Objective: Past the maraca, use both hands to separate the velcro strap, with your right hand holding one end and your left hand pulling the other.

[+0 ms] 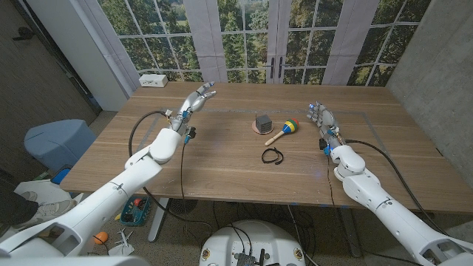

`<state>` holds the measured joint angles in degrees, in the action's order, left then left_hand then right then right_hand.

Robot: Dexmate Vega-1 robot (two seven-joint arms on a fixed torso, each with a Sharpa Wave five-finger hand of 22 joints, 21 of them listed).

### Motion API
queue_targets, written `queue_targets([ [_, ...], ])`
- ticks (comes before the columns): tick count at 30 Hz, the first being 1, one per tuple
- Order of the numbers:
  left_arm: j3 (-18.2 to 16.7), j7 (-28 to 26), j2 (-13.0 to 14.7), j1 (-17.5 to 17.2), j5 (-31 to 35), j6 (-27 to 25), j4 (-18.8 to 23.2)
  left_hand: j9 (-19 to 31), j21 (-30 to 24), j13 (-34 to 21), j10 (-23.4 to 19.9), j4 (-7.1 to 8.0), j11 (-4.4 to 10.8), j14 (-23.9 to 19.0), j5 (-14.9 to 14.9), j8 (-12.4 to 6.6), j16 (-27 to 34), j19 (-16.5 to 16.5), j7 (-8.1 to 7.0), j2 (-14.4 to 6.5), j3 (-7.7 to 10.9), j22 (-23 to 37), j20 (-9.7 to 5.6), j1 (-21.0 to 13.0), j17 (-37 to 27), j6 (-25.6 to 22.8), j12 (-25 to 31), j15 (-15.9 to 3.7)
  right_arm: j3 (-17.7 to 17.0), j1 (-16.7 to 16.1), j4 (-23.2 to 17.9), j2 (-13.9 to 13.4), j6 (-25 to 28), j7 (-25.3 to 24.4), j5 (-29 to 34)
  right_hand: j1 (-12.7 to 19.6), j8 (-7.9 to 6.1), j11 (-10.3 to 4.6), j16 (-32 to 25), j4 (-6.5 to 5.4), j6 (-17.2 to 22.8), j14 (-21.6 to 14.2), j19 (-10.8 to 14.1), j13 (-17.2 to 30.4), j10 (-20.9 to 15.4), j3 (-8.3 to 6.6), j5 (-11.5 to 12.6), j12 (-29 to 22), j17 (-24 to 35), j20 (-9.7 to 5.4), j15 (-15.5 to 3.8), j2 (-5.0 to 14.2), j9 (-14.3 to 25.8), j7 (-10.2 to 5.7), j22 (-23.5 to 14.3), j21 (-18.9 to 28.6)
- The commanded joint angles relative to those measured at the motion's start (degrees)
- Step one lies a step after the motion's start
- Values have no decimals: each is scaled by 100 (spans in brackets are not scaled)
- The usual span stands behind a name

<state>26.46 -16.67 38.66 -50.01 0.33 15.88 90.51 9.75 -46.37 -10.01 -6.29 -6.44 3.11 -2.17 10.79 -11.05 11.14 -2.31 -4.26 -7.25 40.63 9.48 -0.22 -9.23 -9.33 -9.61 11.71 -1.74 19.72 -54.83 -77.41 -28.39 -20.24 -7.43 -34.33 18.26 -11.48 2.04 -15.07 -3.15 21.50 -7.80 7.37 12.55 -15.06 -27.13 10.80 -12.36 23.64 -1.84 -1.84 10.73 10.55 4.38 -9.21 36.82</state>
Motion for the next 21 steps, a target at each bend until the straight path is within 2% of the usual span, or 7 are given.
queue_targets([
  [1,99,-108,243,-43,855,-133,453,18,55,-15,-39,-95,13,-55,-18,-28,-23,26,-62,30,-5,20,18,-81,-20,-136,16,-213,-61,-175,-110,20,-143,-162,65,39,-30,15,-38,36,70,-49,48,14,-71,-28,-15,-21,-2,-167,0,-46,10,4,-33,-36],
  [11,192,-61,378,-10,1433,-193,703,22,117,-16,-60,-204,63,-31,-35,-43,-49,35,-183,63,-49,24,83,-119,-23,-288,2,-267,-101,-305,-196,43,-222,-296,112,63,-29,16,-49,79,100,-56,62,7,-101,-43,-27,-24,-6,-150,-2,-40,12,-3,-35,-72],
  [21,286,-13,511,-7,2003,-247,958,29,233,-18,-62,-309,115,2,-50,-83,-68,-1,-420,67,-98,31,206,-188,-25,-613,-20,-244,-170,-486,-328,61,-312,-460,147,85,-29,23,-55,114,129,-54,75,3,-130,-59,-35,-29,-9,-135,-7,-30,14,4,-37,-103],
])
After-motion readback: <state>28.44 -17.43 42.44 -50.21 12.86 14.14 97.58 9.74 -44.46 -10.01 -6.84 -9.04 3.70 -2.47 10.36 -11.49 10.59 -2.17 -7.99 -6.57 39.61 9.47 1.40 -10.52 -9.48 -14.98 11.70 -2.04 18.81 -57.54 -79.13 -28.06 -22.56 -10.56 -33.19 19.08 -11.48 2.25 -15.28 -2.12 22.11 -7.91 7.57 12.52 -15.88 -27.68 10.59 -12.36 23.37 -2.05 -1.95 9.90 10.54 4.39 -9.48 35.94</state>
